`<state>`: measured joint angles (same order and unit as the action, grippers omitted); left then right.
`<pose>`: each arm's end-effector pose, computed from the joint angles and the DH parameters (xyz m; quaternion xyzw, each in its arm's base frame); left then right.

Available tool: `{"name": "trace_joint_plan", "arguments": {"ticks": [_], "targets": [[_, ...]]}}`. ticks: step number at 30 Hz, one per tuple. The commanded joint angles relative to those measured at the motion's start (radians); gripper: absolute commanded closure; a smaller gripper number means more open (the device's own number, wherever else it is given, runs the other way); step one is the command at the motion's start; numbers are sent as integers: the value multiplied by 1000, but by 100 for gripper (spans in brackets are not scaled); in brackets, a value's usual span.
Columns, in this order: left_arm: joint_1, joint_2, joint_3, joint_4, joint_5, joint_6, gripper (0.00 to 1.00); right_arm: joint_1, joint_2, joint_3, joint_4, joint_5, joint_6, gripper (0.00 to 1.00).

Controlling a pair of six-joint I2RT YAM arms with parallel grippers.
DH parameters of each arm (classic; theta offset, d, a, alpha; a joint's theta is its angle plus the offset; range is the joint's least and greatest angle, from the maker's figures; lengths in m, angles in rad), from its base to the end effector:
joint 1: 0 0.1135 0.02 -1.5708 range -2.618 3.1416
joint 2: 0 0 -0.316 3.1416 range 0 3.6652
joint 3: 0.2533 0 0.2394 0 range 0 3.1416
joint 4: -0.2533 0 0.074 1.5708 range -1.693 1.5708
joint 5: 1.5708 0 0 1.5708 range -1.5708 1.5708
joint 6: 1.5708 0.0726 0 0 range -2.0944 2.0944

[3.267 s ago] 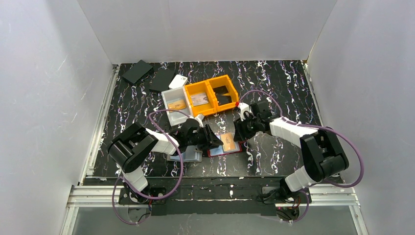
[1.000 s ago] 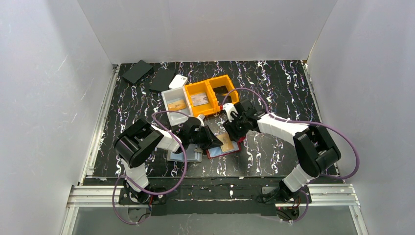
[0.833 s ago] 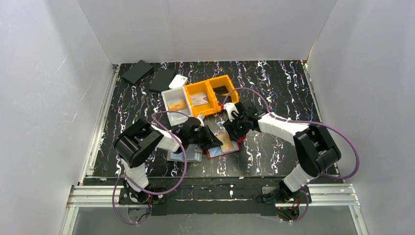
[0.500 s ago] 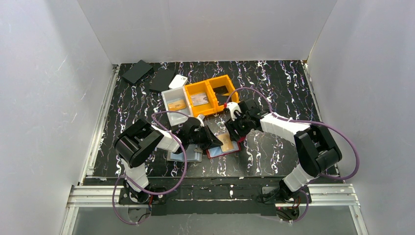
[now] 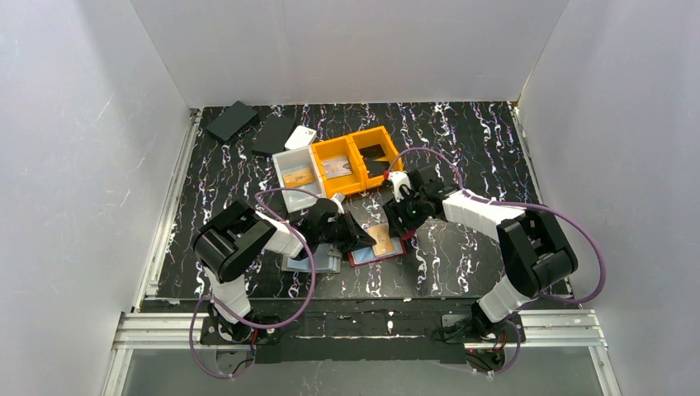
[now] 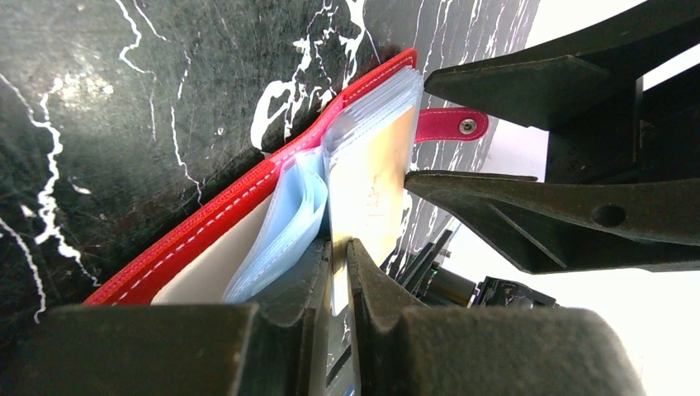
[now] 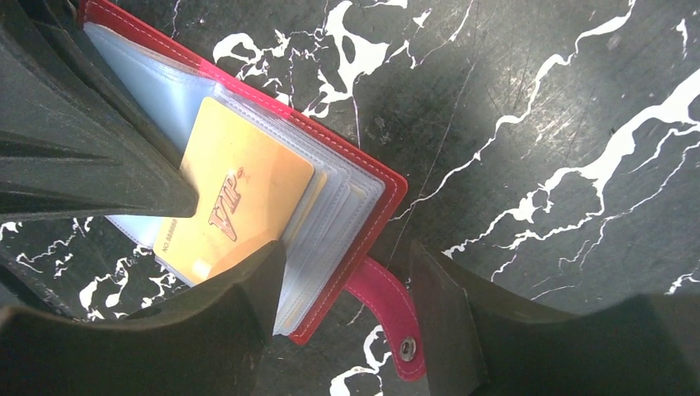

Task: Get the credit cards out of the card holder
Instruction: Remove the credit card from the card holder.

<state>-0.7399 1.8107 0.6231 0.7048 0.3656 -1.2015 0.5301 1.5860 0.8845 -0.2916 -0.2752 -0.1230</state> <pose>0.2506 -0.2639 0.1621 -0.1009 0.8406 -0.5079 0.1590 0.2654 0.1784 0.2052 -0.3416 0.8868 0.1858 0.2498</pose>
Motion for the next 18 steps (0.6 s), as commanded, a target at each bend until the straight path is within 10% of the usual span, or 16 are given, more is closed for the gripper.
{"name": "trace_joint_plan", "arguments": {"ticks": [1, 18], "targets": [[-8, 15, -26, -12, -56, -4, 100, -5, -21, -33, 8, -62, 64, 34], [-9, 24, -25, 41, -12, -34, 83, -7, 62, -50, 46, -50, 172, 35]]}}
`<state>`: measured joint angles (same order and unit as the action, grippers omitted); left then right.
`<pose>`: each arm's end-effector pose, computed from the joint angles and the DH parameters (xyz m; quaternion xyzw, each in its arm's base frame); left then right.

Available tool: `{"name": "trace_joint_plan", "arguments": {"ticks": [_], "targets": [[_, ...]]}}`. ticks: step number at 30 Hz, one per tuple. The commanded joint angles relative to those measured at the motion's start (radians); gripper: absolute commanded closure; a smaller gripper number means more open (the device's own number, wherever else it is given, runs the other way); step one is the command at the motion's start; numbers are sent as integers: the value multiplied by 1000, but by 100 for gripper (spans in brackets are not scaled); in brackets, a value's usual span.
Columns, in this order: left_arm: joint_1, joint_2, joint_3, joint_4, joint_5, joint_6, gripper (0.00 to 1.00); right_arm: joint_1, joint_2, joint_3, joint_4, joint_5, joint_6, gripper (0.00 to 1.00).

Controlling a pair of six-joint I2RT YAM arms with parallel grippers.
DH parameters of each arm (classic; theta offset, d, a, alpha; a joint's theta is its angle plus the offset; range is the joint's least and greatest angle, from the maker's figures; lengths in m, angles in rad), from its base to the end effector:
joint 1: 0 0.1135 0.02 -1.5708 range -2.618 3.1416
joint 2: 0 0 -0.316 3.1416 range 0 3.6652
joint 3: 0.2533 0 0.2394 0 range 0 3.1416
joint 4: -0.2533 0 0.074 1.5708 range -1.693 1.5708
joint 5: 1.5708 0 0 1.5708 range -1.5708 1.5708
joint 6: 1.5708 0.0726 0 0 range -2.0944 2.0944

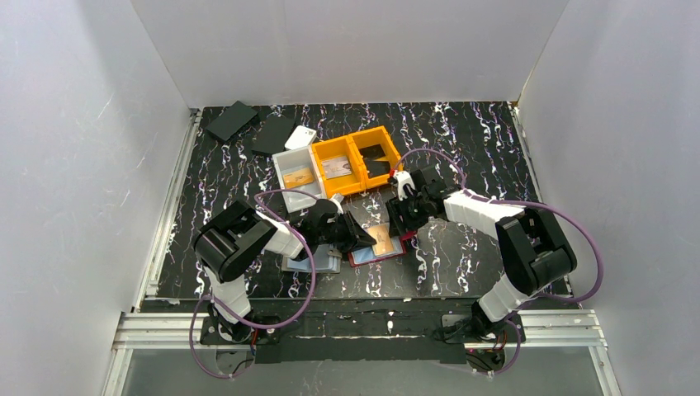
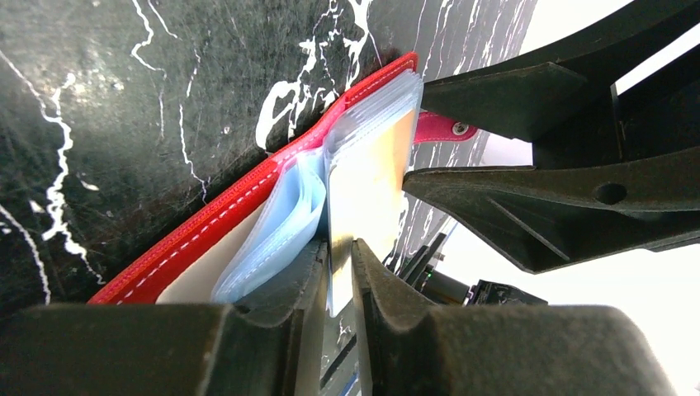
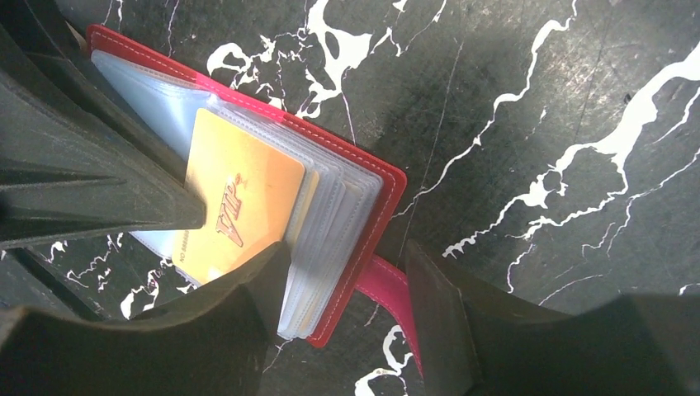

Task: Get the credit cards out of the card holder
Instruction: Remove the credit card from the card holder.

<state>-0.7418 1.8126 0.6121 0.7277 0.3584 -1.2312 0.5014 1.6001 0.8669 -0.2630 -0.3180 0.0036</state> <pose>0.2496 -0.2633 0.1613 -0.1131 0.8369 -0.5122 0.1564 0.2691 0.1734 0.1988 -0.2767 0.9067 0.2169 0.2330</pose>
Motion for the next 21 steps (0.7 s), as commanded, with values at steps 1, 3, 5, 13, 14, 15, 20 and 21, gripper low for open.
{"name": "trace_joint_plan", "arguments": {"ticks": [1, 3, 5, 13, 14, 15, 20, 21], "targets": [[-6, 23, -17, 26, -3, -8, 82, 22, 48, -35, 20, 0, 49, 35], [-6, 28, -21, 45, 4, -16, 79, 23, 47, -37, 22, 10, 49, 33], [-6, 36, -27, 74, 9, -30, 77, 26, 47, -37, 24, 15, 49, 33], [-3, 96, -67, 247, 21, -123, 100, 29, 49, -37, 24, 46, 44, 33], [0, 98, -74, 258, 19, -127, 100, 29, 49, -37, 24, 52, 44, 33], [3, 96, -82, 264, 18, -130, 100, 28, 47, -37, 22, 59, 44, 33], [26, 70, -133, 275, 18, -128, 100, 12, 53, -36, 20, 72, 48, 32], [30, 65, -142, 276, 21, -125, 100, 9, 57, -36, 20, 75, 49, 32]]}}
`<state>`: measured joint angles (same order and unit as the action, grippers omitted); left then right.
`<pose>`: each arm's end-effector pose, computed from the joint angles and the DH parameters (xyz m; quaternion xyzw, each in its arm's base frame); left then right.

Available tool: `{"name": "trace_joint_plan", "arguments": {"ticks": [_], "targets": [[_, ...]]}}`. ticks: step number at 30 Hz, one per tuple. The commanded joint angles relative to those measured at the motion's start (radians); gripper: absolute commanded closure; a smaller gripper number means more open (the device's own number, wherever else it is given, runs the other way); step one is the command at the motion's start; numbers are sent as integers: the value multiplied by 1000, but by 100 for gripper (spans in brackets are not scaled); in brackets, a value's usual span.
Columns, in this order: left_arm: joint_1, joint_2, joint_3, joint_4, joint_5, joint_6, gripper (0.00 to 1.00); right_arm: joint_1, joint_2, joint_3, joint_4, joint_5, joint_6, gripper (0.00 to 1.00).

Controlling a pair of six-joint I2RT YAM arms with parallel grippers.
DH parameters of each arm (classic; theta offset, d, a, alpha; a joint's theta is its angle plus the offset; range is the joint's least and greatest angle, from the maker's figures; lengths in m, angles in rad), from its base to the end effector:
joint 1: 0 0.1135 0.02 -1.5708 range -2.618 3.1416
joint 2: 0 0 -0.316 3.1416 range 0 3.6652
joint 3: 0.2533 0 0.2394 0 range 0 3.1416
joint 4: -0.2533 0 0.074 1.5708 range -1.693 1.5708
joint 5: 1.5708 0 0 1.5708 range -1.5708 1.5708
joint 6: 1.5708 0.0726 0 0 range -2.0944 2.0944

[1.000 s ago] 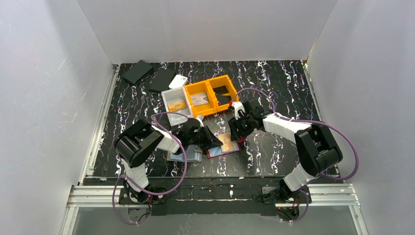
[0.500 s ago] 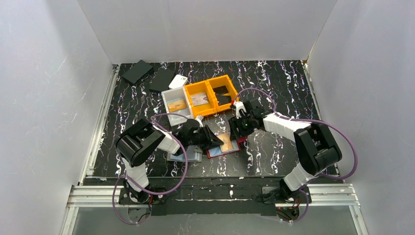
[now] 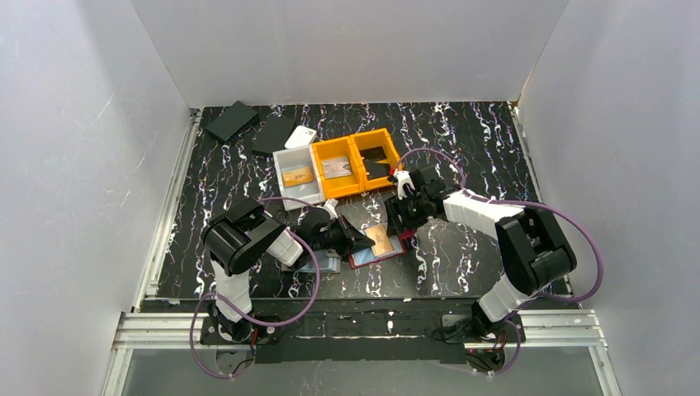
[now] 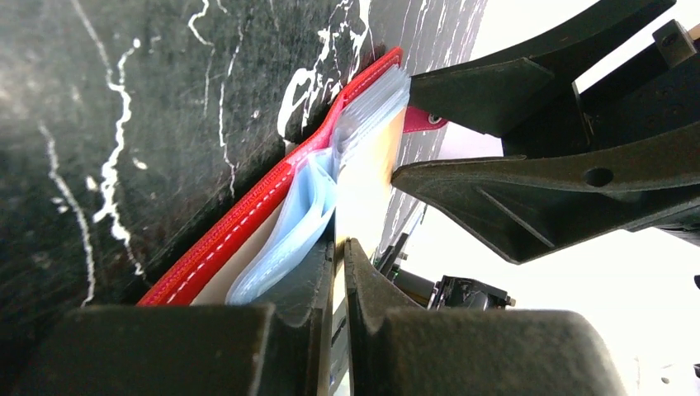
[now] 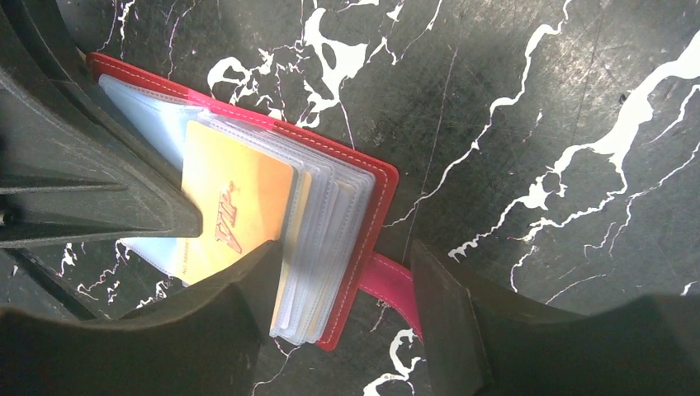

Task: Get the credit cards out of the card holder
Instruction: Remove the credit card from the card holder.

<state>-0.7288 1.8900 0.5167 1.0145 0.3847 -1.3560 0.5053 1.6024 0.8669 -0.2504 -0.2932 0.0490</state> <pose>0.2472 -0.2573 0.1484 -0.1453 0.8010 -0.5620 0.1462 0.2710 0.1739 0.1987 -0.2553 0.9132 0.2126 0.2361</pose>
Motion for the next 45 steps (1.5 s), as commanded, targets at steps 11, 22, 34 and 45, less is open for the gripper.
{"name": "trace_joint_plan", "arguments": {"ticks": [11, 22, 34, 45], "targets": [[38, -28, -89, 7, 24, 12, 100, -3, 94, -27, -8, 82, -10, 32], [49, -42, -93, 6, 52, 20, 100, -5, 66, -21, -4, 55, -35, 30], [48, -135, -31, -108, 119, 216, 100, -122, -129, -65, 14, -398, -216, 2], [34, -344, 2, -346, 129, 535, 100, -145, -172, -89, 8, -545, -363, 2]]}}
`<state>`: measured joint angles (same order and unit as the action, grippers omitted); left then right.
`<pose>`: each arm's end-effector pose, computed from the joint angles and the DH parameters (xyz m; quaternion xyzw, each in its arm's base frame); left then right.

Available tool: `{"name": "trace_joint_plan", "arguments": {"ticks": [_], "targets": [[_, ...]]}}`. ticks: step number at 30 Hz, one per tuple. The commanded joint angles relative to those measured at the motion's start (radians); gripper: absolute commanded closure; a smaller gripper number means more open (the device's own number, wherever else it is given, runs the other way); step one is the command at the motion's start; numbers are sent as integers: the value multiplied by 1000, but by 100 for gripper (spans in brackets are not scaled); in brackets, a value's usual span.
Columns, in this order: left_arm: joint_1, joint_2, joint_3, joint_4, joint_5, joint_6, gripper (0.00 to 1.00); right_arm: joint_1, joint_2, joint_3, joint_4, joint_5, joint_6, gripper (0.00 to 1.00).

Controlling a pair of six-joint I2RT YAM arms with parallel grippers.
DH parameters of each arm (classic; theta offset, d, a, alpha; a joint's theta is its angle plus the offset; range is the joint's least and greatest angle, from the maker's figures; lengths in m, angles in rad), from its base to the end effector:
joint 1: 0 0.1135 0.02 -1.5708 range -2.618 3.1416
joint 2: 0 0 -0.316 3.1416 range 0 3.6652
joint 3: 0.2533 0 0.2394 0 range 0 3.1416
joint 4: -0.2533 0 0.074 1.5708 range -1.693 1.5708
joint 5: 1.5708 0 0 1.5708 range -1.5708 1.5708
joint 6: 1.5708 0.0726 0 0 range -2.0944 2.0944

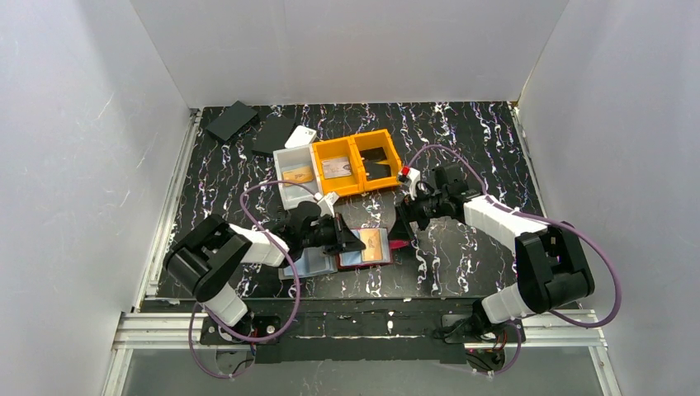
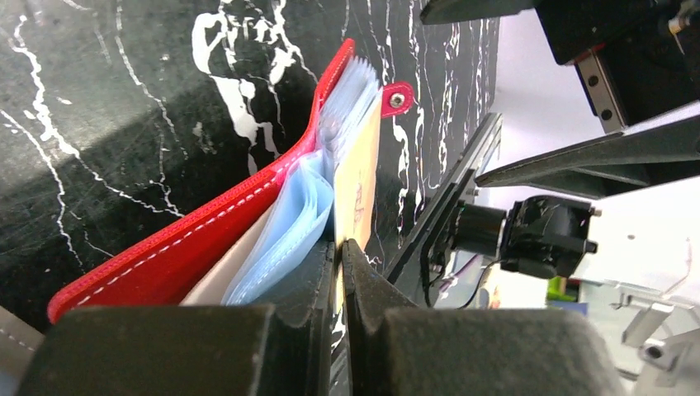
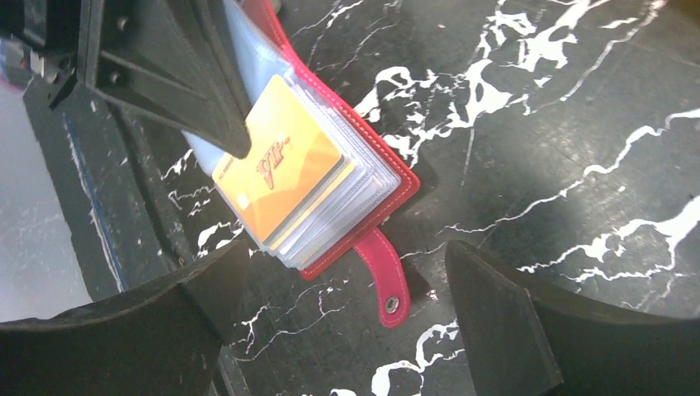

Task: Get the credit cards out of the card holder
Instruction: Remove the credit card from the card holder.

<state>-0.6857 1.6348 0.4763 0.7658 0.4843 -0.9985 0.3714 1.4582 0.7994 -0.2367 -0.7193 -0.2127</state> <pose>0.2230 -0.2261 0.1876 0.0059 0.8181 -0.5352 0.2104 0.2481 0.1480 0.2327 -0.3659 0.8122 0.3556 0.2828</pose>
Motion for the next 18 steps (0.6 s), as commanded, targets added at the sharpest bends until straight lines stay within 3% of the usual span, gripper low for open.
{"name": "trace_joint_plan", "arguments": {"ticks": [1, 8, 18], "targets": [[-12, -104, 44, -116, 29, 218, 100, -11, -25, -25, -10, -133, -131, 2], [-60, -235, 29, -201, 14, 526, 100, -11, 22, 7, -129, -190, -331, 2], [-94, -306, 32, -251, 61, 752, 100, 49, 19, 9, -234, -263, -518, 0]]}}
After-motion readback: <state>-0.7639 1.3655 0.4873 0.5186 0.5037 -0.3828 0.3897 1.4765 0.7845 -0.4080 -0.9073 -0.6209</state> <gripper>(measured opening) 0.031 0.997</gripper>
